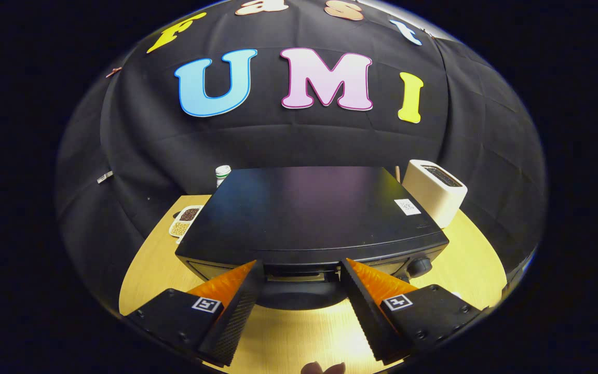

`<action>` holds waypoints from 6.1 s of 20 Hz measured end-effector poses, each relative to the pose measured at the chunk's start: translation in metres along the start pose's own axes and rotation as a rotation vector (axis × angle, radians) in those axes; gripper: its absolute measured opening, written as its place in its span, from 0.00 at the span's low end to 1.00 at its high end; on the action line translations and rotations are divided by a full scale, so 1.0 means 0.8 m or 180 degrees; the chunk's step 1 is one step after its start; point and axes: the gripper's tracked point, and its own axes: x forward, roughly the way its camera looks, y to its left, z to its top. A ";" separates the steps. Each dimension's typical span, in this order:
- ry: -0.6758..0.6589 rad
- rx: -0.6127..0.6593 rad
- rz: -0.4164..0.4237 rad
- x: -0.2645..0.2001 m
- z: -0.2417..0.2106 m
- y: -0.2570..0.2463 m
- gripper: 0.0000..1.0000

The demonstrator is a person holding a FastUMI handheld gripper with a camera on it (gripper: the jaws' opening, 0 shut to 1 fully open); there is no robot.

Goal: Open the toaster oven, put the food inside, and close the toaster oven door.

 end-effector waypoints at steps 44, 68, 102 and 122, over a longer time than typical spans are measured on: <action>0.1192 -0.0094 0.0608 -0.145 -0.132 -0.268 0.99; 0.2743 0.0341 0.0558 -0.020 -0.277 -0.442 0.18; 0.1973 0.2752 0.1086 -0.111 -0.161 -0.111 0.05; 0.0974 0.4852 -0.0475 0.056 -0.101 -0.043 0.05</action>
